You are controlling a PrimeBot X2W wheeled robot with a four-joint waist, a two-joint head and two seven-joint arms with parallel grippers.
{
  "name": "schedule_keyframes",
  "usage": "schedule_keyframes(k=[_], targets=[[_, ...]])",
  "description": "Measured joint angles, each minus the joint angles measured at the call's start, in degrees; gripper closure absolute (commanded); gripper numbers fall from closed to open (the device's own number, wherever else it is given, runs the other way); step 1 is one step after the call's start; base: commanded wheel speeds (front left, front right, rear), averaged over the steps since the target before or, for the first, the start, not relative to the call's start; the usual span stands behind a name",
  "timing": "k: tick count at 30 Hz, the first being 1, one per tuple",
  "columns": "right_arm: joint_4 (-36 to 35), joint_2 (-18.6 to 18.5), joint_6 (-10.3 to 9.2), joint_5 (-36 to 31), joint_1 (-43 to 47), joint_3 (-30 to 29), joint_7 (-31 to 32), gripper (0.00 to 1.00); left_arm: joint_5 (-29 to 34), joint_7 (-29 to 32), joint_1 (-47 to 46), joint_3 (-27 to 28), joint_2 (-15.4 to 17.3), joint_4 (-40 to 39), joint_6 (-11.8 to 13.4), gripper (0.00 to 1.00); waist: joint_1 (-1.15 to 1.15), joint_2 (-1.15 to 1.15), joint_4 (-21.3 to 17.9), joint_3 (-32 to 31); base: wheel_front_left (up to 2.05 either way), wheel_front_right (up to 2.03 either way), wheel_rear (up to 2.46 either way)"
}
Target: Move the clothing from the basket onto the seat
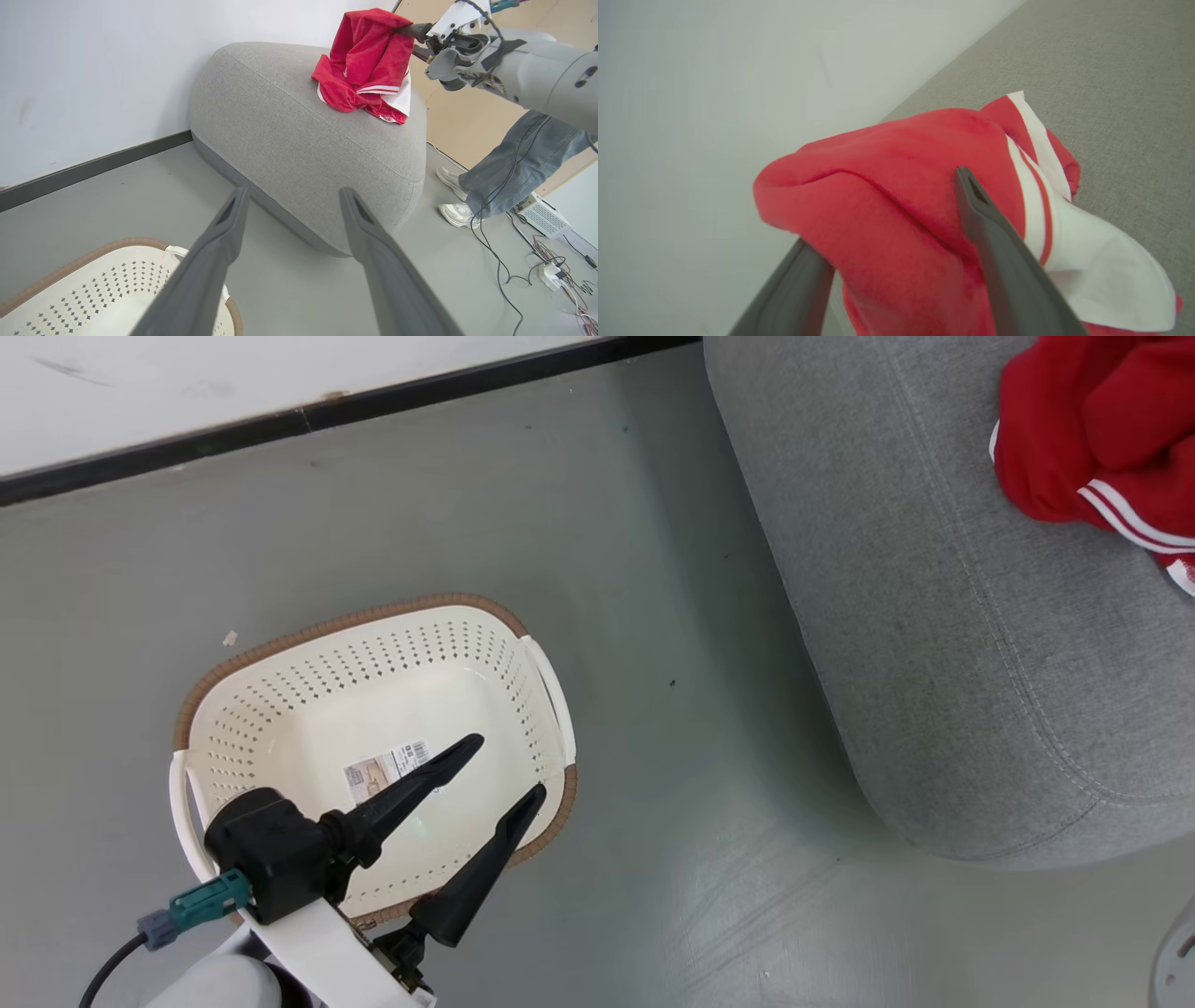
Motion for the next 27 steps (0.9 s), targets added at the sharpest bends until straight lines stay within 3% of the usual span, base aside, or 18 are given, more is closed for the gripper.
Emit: schedule_keyframes(k=[27], targets=[[4.7,-0.9,0.00,0.8,7.9,5.2,-1.2,0.00,-1.0,-2.3,0.1,-0.6,-3.9,4.3,0.5,0.00,0.00,0.00,-0.7,-7.7,0.00,0.00,0.00]])
